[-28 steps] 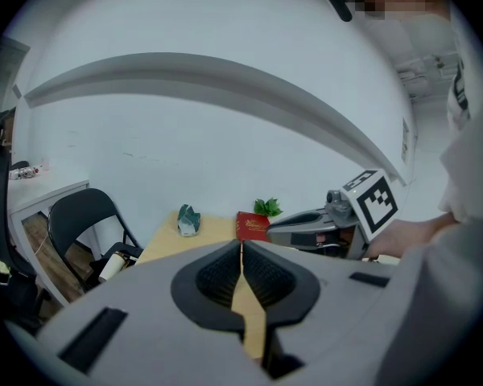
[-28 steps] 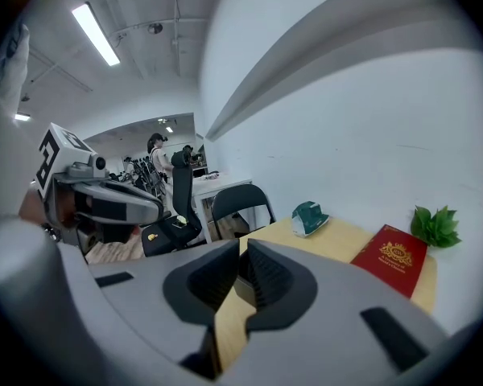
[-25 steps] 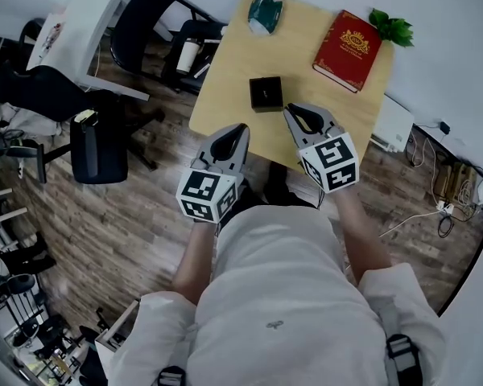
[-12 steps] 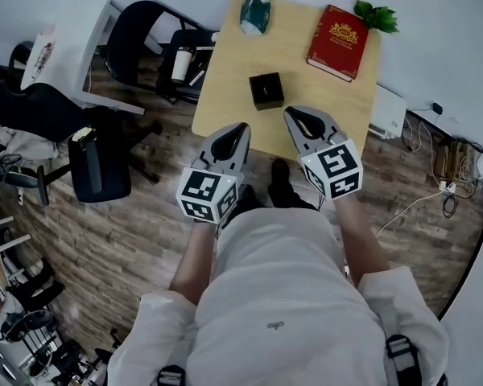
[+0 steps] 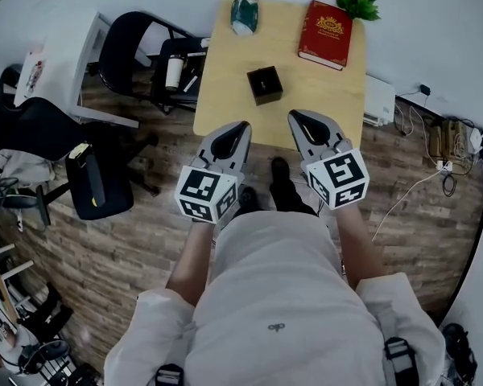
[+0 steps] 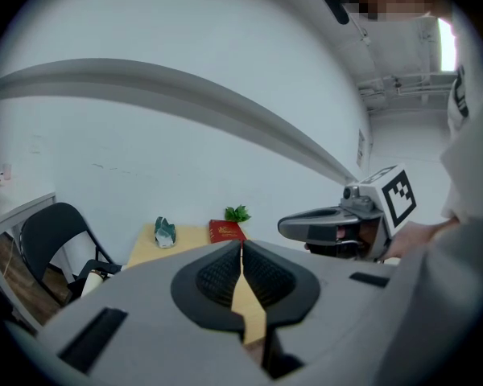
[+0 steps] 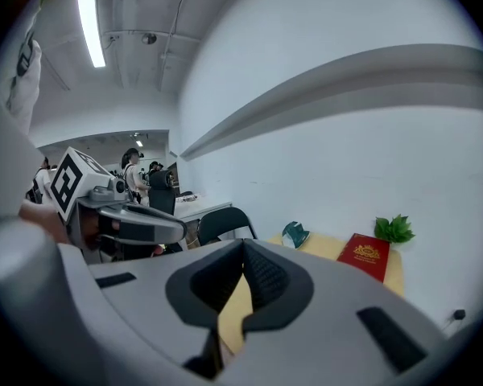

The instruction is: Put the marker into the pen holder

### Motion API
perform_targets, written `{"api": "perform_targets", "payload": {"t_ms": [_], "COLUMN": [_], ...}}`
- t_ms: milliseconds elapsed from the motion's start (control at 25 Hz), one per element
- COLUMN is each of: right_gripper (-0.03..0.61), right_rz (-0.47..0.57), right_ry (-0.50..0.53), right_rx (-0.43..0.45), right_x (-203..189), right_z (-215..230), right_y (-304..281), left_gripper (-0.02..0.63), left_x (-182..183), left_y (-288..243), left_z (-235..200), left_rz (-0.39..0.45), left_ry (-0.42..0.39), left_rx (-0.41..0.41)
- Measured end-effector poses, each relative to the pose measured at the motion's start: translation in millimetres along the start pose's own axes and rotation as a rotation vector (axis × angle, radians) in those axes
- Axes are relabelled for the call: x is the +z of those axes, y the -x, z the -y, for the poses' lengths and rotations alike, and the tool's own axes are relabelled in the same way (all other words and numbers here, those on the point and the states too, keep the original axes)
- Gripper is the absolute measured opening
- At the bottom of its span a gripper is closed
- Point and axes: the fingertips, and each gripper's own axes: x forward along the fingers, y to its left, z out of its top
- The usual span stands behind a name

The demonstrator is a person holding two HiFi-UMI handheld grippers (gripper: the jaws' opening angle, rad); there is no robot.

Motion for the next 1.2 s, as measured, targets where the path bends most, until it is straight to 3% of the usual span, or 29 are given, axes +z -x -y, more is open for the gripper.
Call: {"api": "perform_targets", "payload": {"t_ms": [600,1200], "right_gripper": [0.0,0.0], "right_rz": [0.061,0.093], "right_ry": [-0.032,-0.044], "right_rx": [-0.106,-0.132], "right_x": [6,1], "right_z": [-62,-103], "right_y": [52,78], "left_gripper": [0.009,0.009], "left_x": [-9,-20], "left_y": [55,97], "left_z": [23,36], "left_rz": [0.016,0.025], "left_ry": [-0.034,-0.063], "left_rx": [-0.115,-0.128]}}
